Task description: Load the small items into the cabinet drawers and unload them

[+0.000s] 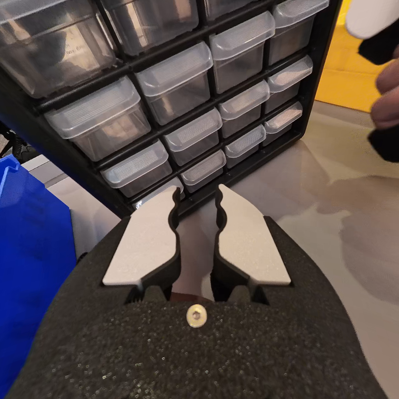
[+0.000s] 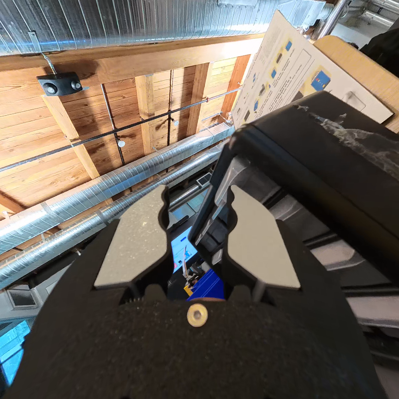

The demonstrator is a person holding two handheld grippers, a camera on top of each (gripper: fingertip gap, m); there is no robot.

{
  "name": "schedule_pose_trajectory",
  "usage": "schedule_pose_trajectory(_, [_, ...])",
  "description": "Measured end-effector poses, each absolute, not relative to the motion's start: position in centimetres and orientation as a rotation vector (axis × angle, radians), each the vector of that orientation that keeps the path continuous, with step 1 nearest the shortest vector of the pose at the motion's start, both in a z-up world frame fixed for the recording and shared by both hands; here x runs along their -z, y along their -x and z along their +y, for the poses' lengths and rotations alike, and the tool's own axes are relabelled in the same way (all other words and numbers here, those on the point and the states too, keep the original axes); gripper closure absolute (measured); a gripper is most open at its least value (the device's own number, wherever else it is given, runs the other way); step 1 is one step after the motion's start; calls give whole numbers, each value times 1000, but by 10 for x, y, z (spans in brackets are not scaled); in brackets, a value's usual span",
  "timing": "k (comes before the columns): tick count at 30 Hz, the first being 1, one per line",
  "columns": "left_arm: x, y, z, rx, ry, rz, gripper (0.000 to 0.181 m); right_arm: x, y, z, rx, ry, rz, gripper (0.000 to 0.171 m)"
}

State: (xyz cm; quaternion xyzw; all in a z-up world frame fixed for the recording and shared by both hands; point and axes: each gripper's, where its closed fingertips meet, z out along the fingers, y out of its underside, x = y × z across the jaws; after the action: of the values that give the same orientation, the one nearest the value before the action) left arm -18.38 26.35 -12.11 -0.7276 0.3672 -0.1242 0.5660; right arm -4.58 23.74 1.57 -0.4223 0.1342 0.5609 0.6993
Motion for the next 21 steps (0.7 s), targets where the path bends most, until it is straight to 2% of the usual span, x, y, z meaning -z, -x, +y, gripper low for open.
schedule_pose_trajectory(4, [121,185,264,294,1717,861,151,-8,52,212,-1140,1007,238,126])
schedule_pose_trajectory(7, [121,185,264,293,1721,861,151,10,44,203,-907,1134,219,115])
schedule_pose_trajectory(12, [121,185,262,324,1744,873,148,30,34,214,-239,1394,94,91])
schedule_pose_trajectory(15, [121,181,257,404,1793,879,145,27,36,237,-12,1470,47,89])
schedule_pose_trajectory(17, [126,177,246,498,1879,920,133,21,38,247,42,1476,45,91])
schedule_pose_trajectory(20, [127,177,221,610,2001,1002,128,17,41,252,97,1494,29,110])
schedule_pose_trajectory(21, [118,177,213,647,1992,1024,129,17,41,251,107,1493,22,110])
